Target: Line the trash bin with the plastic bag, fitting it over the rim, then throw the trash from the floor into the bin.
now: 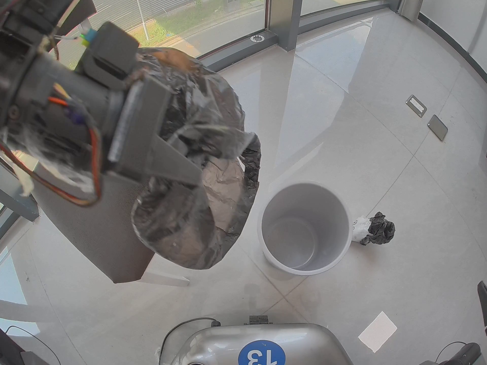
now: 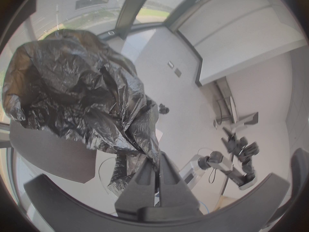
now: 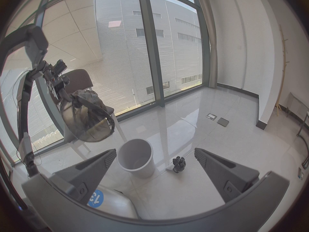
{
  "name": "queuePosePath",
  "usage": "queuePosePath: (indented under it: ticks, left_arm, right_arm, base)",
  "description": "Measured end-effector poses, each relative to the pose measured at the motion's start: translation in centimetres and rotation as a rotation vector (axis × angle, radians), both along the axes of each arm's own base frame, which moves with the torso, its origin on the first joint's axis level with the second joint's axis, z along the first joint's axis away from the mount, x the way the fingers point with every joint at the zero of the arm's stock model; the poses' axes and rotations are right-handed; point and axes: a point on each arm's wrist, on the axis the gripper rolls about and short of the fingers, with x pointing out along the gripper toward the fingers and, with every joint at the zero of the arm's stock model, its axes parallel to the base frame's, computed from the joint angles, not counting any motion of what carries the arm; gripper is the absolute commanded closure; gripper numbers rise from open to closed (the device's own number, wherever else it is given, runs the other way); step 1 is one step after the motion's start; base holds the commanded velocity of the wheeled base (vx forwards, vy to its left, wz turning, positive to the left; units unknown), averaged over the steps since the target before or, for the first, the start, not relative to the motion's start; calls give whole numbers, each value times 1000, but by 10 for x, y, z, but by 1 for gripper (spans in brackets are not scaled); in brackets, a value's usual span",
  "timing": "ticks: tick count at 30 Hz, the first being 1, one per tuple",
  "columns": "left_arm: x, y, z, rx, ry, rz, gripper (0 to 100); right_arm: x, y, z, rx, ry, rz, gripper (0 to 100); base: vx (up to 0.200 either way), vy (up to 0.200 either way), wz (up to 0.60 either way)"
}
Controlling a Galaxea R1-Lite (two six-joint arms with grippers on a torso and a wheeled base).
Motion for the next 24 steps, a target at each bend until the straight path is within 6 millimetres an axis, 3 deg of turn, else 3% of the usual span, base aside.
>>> queuePosePath:
  ticks: [6,11,16,24]
  left_arm:
    - [21,-38,-35,133,126,-32,100]
    - [32,-55,-59,219,236,-18,100]
    - [35,-47,-72,323,359,2,100]
    - [26,-24,-71,409,483,0,100]
  right_arm:
    - [19,2,28,5,88,16,0]
    - [40,5,39,-4,177,56,0]
    - [55,7,42,-19,235,100,0]
    - [61,8,32,-75,291,121,0]
  base:
    - [0,0,0]
    - [0,0,0]
    - [0,0,0]
    - [0,0,0]
